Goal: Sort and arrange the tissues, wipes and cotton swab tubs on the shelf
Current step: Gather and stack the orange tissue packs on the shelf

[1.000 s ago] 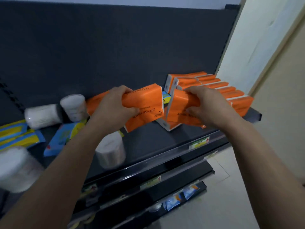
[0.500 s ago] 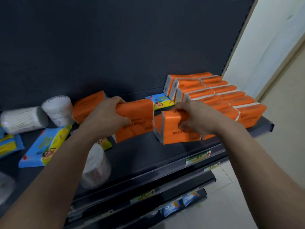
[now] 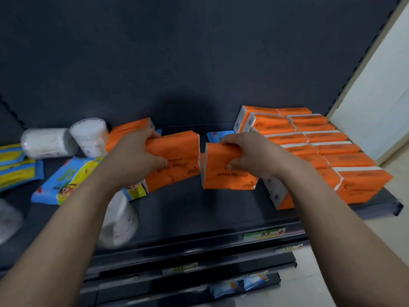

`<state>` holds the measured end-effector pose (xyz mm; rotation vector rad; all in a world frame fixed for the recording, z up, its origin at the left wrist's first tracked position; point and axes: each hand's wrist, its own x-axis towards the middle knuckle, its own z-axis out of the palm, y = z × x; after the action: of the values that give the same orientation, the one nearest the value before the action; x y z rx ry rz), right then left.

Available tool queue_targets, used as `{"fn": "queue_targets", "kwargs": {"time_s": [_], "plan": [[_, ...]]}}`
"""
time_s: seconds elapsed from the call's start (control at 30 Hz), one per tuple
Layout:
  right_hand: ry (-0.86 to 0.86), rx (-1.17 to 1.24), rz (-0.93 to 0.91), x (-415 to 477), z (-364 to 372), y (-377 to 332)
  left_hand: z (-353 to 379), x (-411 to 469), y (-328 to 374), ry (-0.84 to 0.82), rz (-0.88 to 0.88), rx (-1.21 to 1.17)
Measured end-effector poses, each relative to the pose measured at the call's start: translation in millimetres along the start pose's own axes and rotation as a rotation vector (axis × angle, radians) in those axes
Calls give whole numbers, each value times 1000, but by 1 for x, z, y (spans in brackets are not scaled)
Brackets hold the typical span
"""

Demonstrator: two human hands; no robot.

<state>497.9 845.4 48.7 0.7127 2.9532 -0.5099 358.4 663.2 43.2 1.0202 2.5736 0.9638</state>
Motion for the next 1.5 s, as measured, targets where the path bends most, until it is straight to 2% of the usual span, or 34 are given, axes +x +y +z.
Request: {"fn": "queue_targets", "kwargs": {"time_s": [0.17, 0.43, 0.7, 1.0, 1.13, 1.27, 1.5], "plan": [[-161, -86, -205, 2, -7, 12, 10, -20, 7, 87, -109, -18], [-152, -137, -264, 19, 12, 26, 29, -49, 13, 129, -183, -47], [-6, -214, -220, 38, 17, 24, 34, -42, 9, -23, -104, -59], [-60, 19, -164, 30, 3, 29, 67, -12, 12, -247, 49, -92], [27, 102, -104, 28, 0, 37, 84, 0, 19, -229, 86, -82], [163, 95, -64, 25, 0, 40, 98, 5, 22, -185, 119, 27], [222, 11, -10, 33, 0, 40, 86, 8, 17, -210, 148, 23]]}}
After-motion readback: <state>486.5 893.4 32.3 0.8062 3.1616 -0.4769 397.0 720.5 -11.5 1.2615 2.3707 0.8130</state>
